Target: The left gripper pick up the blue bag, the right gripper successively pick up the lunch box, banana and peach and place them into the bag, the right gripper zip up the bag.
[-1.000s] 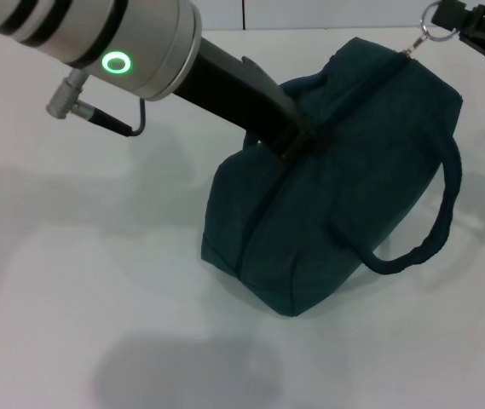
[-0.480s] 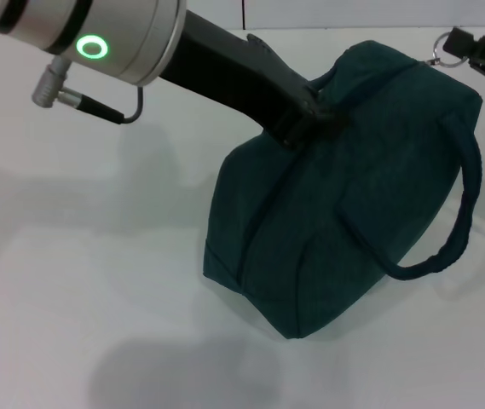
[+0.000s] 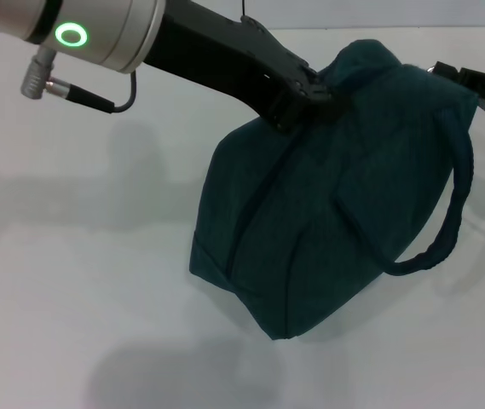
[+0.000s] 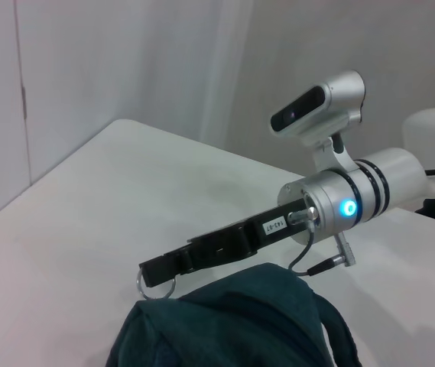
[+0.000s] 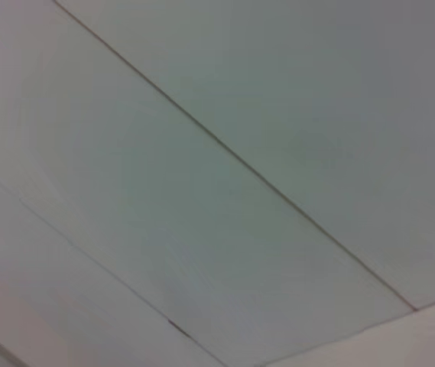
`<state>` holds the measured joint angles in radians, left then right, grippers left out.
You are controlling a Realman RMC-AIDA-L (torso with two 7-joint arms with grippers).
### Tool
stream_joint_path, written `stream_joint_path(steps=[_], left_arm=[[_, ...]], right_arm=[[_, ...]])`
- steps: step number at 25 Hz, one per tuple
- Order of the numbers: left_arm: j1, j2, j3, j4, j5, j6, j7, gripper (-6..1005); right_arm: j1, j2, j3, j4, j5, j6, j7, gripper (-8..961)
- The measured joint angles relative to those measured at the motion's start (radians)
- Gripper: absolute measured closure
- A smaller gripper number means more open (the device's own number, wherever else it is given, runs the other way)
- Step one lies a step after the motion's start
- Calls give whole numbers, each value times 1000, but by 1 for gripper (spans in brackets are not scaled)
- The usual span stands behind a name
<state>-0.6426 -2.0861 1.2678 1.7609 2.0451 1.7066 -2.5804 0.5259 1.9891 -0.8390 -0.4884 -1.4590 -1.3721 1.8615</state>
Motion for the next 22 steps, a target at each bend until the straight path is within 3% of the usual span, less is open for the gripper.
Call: stream_joint_path(steps=[8, 15, 22], left_arm=[[9, -1, -11, -6, -1, -10, 20, 902], [20, -2, -9, -63, -3, -49, 50, 894], [23, -3, -9, -202, 8, -151, 124, 886]], right_arm=[[-1, 0, 4, 8, 2, 22, -21, 897], [-7, 2, 11, -2, 47, -48, -108, 896], [-39, 8, 26, -3, 91, -104, -180, 653]])
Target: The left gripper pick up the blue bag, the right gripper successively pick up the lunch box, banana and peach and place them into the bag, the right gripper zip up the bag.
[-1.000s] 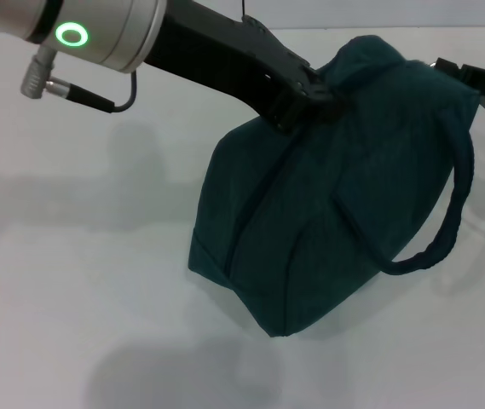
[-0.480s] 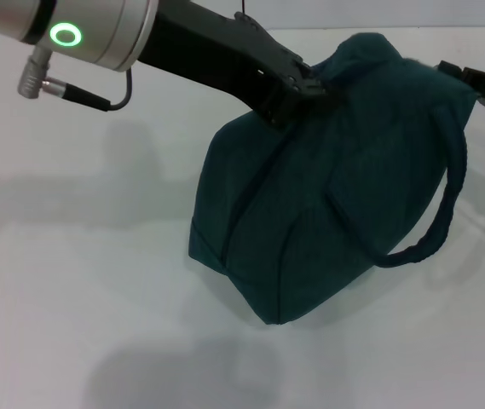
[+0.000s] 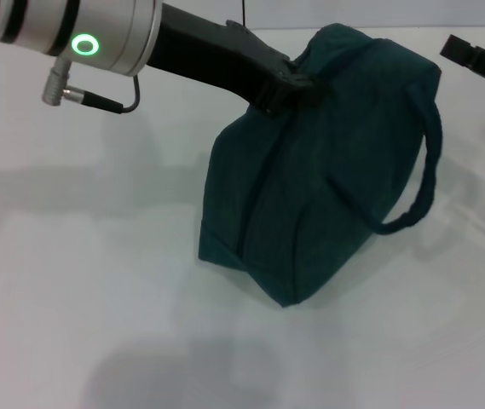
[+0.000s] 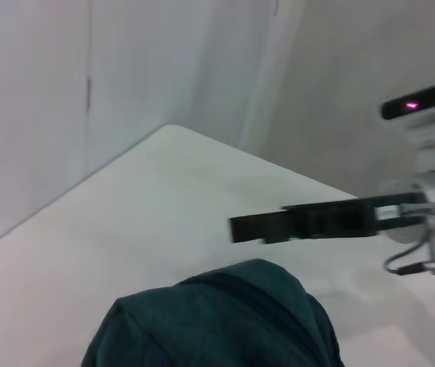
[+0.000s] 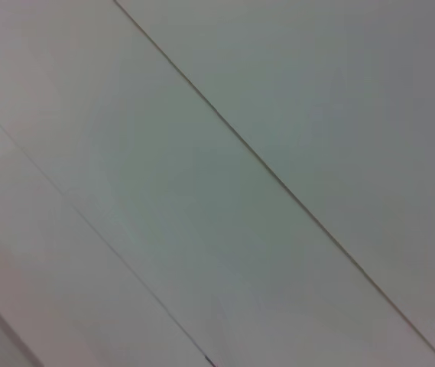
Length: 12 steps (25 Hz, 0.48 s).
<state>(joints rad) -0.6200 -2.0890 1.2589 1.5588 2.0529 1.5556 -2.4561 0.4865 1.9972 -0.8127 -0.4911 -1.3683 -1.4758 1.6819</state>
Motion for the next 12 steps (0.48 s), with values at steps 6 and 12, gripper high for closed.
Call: stream_joint_path(steps=[6, 12], left_arm=[[3, 1, -1, -76, 31, -79, 30, 878], [20, 0, -25, -89, 28, -108, 33, 872]], right_arm=[[-46, 0, 24, -1, 11, -27, -29, 524], [-71, -3, 24, -8, 12, -42, -31, 345]])
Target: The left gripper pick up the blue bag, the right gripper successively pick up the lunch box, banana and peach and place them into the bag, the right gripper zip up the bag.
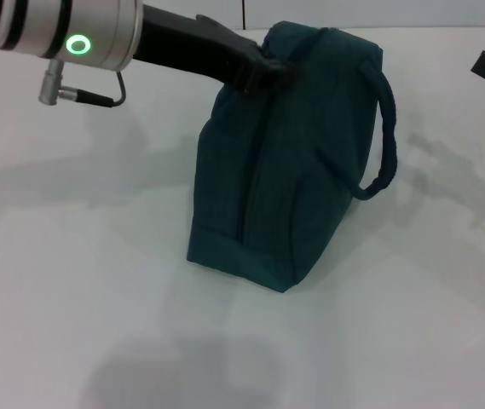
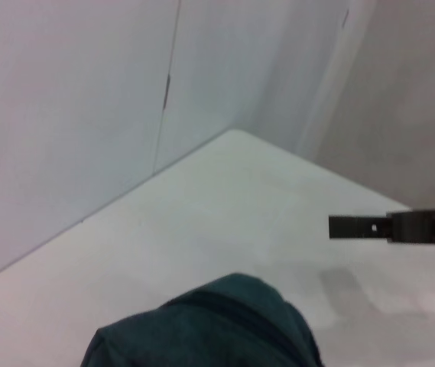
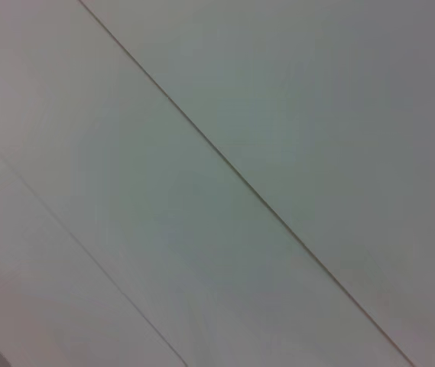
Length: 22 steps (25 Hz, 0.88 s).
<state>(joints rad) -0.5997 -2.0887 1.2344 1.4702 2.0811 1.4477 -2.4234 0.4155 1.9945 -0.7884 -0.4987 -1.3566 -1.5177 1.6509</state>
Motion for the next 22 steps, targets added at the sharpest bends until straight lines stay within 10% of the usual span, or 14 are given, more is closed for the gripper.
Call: stream_joint_path(steps=[11, 22], left_arm=[[115, 3, -41, 101, -153, -9, 152, 550], [520, 0, -60, 111, -494, 36, 645, 194]], right_arm=[[-14, -15, 61, -21, 1, -158, -54, 77], [-139, 7, 68, -213, -128, -507, -393, 76]])
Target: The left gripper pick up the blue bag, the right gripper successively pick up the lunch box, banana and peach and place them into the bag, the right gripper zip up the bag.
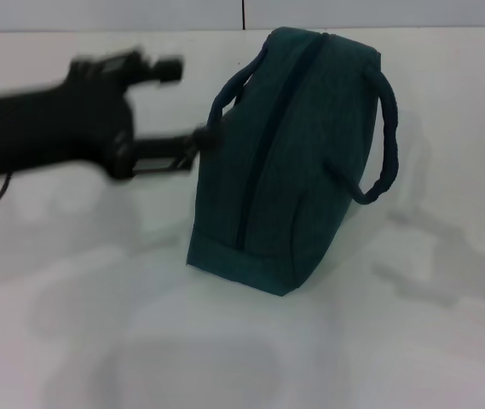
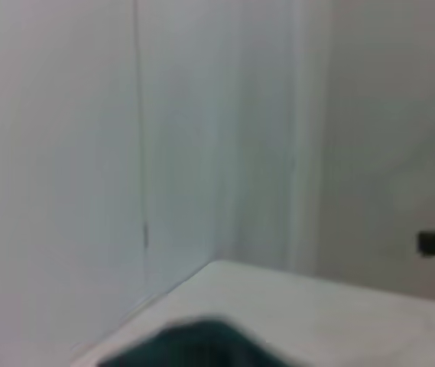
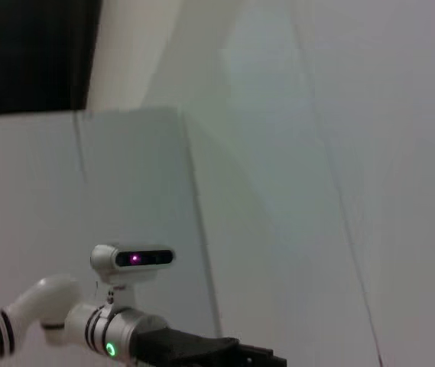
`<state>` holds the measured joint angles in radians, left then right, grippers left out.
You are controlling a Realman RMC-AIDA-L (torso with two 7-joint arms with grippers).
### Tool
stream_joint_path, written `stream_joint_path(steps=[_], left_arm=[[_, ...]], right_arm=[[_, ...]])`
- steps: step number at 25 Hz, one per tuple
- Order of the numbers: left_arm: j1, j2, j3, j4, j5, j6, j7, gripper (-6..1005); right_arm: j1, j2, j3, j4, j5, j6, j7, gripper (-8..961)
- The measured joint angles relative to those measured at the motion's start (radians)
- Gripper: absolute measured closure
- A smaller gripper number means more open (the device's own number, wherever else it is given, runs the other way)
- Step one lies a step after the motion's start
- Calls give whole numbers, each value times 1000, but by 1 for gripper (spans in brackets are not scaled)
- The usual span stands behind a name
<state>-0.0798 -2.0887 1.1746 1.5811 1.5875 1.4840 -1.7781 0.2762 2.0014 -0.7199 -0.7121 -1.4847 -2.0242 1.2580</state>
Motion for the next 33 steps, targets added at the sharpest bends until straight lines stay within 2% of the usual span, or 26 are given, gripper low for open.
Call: stream_joint_path(steps=[3, 5, 8, 13, 18, 21, 33], left_arm=[[84, 0, -8, -76, -2, -6, 108, 157], [106, 0, -23, -145, -1, -8, 161, 132], [111, 0, -82, -314, -3, -3, 257, 120], [101, 2, -168, -577, -4, 1, 481, 120], [90, 2, -211, -765, -4, 5, 657, 120], [85, 1, -237, -814, -6, 25, 692, 120], [76, 4, -265, -821, -27, 121, 691, 120]], right_arm=[[-17, 3, -7, 58, -50, -5, -114, 76], [-20, 3, -7, 118, -92, -1, -205, 76], [-23, 4, -3, 214, -147, 40, -334, 78], [-25, 4, -8, 357, -213, 185, -496, 81], [-25, 5, -7, 469, -222, 305, -624, 81], [-25, 5, -4, 505, -223, 335, -670, 81], [-26, 5, -7, 517, -224, 336, -686, 81]])
